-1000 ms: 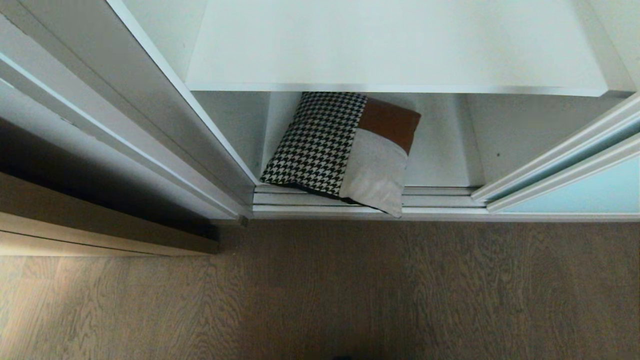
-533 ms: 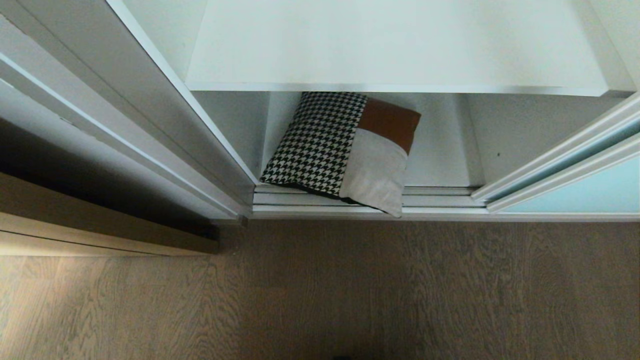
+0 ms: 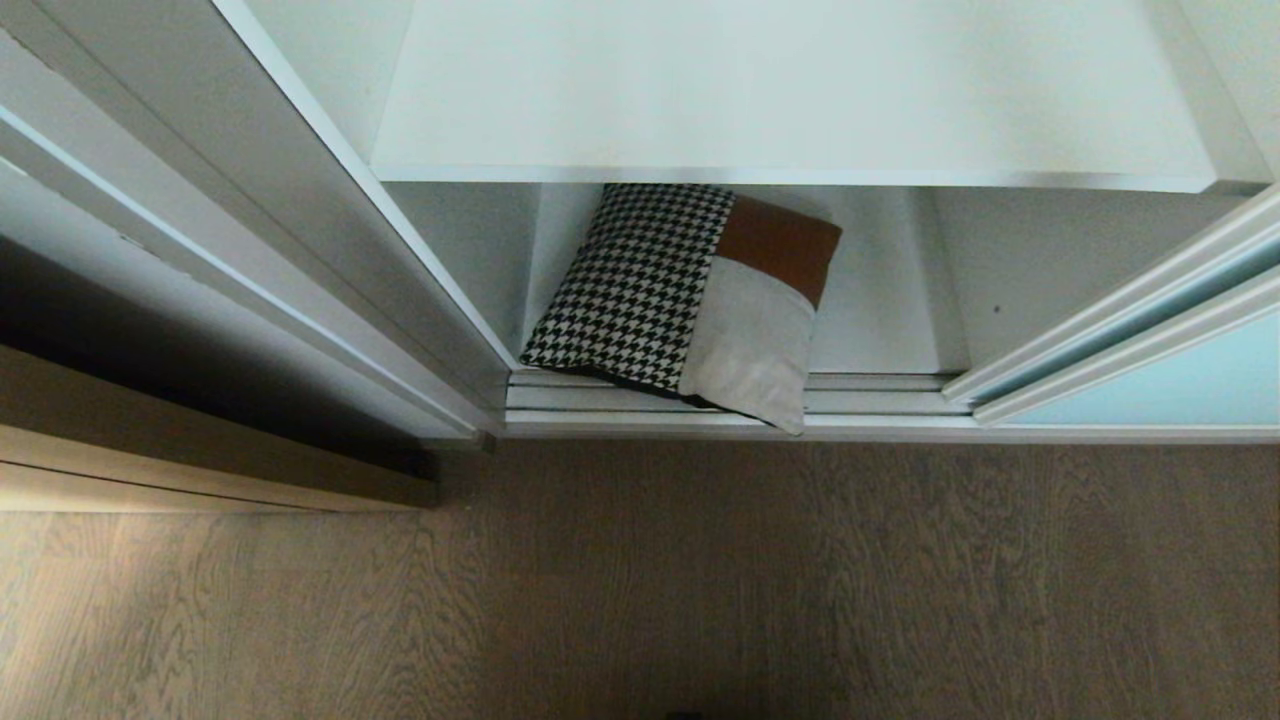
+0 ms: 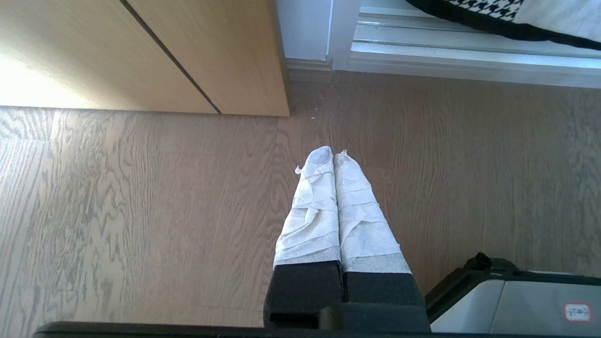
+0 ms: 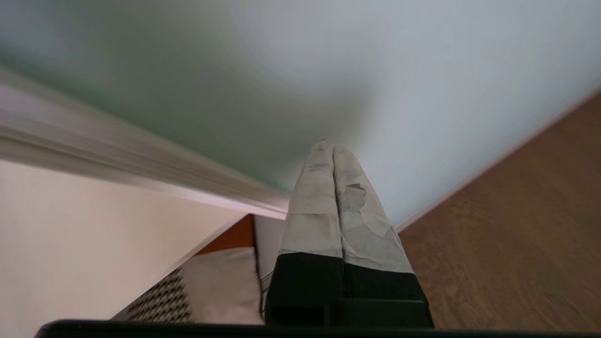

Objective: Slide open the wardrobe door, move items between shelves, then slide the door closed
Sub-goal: Close the door

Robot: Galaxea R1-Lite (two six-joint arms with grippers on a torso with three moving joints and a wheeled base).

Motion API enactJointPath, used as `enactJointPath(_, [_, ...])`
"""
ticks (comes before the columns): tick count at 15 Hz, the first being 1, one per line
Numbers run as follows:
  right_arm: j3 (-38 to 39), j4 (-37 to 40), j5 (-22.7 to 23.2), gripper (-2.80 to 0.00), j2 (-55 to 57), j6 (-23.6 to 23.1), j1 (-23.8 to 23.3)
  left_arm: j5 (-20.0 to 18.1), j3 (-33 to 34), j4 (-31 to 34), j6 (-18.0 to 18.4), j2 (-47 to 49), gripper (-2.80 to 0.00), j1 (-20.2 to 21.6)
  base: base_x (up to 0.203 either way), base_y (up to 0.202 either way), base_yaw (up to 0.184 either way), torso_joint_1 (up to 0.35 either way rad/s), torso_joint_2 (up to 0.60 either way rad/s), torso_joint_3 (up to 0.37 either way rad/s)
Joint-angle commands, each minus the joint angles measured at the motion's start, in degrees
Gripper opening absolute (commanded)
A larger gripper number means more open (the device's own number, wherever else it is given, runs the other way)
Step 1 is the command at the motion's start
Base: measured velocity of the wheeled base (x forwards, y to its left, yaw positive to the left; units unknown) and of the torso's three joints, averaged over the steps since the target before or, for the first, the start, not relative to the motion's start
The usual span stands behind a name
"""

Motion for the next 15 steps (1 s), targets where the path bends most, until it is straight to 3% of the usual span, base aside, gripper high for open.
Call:
enactJointPath(1, [-1.8,-0.2,-0.1,-2.8,1.4,0.1,3.9,0.0,0.1,0.0,0.0,0.1,-2.8,0.0,0.0,0.0,0.0,0.0,0.0,0.0])
enactJointPath(5, [-6.3,-0.4,-7.2,-2.8,5.1,-0.5,10.0,0.0,0.1,0.0,0.0,0.1,-2.8,0.0,0.0,0.0,0.0,0.0,0.0,0.0])
enactJointPath(15, [-5.8,5.2,-7.0,-2.8,-0.7,-0.5,16.6,0.0,0.1,0.0,0.0,0.1,-2.8,0.0,0.0,0.0,0.0,0.0,0.0,0.0])
